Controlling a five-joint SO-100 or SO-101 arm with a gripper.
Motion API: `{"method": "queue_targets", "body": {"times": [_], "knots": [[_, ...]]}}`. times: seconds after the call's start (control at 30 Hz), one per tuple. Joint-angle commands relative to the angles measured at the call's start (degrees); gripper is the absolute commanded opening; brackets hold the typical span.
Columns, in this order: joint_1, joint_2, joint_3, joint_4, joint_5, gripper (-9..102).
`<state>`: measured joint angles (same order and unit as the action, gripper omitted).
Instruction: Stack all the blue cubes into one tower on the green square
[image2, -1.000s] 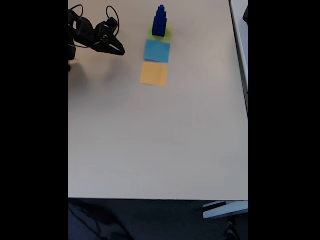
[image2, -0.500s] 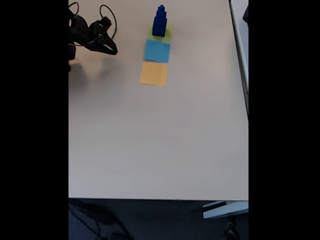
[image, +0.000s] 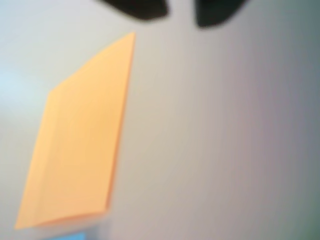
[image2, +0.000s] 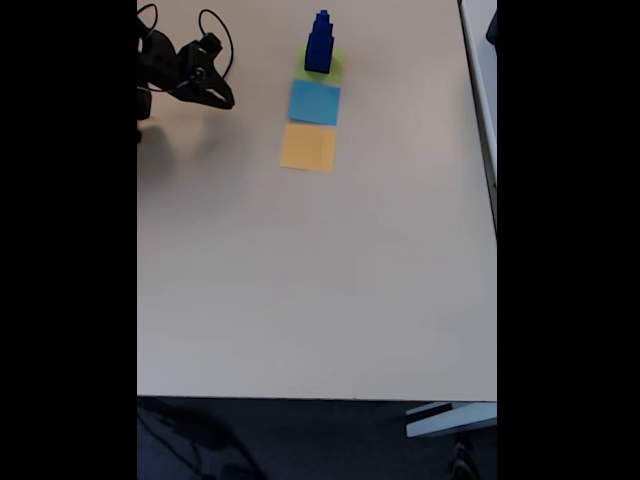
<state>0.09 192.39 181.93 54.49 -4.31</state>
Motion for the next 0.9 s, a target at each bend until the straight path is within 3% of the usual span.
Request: {"method": "queue_targets", "body": {"times": [0.0,0.87], "knots": [[-0.8,1.5,0.4,0.5,0.0,0],[-0.2,1.5,0.4,0.4,0.7,0]]}}
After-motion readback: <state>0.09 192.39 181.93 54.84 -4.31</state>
